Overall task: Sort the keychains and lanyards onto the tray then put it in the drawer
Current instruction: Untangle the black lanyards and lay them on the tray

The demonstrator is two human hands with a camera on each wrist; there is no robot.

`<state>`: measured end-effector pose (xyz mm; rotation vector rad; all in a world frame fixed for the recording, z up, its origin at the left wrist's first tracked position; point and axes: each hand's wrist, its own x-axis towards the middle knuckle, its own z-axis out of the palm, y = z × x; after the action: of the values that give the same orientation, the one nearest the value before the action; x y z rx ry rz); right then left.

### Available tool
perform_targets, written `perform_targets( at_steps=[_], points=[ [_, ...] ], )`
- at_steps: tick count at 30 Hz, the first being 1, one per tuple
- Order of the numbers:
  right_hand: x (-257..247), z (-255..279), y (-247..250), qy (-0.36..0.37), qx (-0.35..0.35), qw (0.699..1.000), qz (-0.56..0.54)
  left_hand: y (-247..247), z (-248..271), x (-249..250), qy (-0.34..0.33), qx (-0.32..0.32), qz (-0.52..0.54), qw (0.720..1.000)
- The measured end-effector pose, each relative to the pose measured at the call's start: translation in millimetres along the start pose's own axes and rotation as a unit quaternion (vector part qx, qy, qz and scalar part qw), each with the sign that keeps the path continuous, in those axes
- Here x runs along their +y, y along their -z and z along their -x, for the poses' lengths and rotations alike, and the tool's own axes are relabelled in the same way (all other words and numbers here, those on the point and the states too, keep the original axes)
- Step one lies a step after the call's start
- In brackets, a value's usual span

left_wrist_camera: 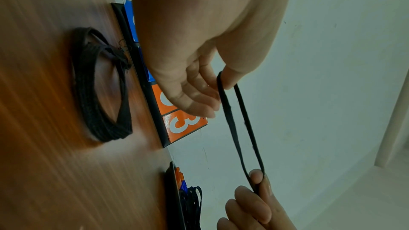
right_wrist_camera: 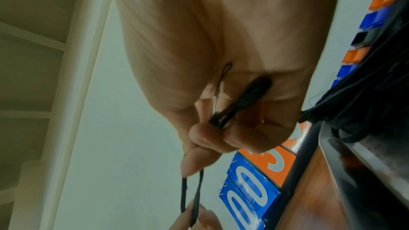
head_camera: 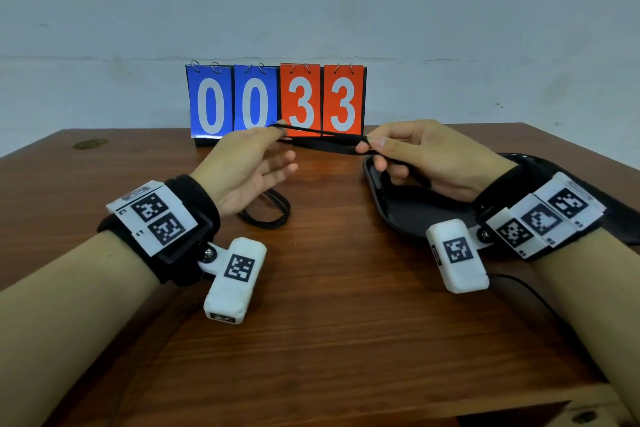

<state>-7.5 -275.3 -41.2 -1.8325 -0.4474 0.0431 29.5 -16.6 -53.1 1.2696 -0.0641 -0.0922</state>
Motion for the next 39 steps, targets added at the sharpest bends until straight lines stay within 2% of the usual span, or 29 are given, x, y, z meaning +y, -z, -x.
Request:
perform_targets(
  at_steps=[3, 8, 13, 16, 24, 30, 39],
  points=[
    [1, 0, 0, -0.009, -0.003, 1.000, -0.014, -1, 0, 1, 0.001, -0.021, 0.013, 1.000],
    [1, 0, 1, -0.016, -0.001, 1.000, -0.017, -2, 1, 2, 0.005, -0.018, 0.021, 1.000],
    [2, -1, 0, -0.017, 0.012, 0.999, -0.027, 3, 3, 2, 0.065, -0.062, 0.033, 0.995],
    [2, -2, 1, -0.023, 0.022, 0.999, -0.030, 4, 5, 4, 0.076, -0.085, 0.029, 0.993],
    [0, -3, -3, -0.028, 0.064, 0.997, -0.018, 4, 9, 7, 0.058, -0.040, -0.009, 0.997],
    [0, -4, -3, -0.026, 0.116, 0.993, 0.020, 3, 10, 9, 0.032, -0.040, -0.024, 0.998],
    [-3, -4, 3, -0.032, 0.118, 0.992, -0.009, 4, 7, 7, 0.042, 0.004, -0.059, 0.997]
  ],
)
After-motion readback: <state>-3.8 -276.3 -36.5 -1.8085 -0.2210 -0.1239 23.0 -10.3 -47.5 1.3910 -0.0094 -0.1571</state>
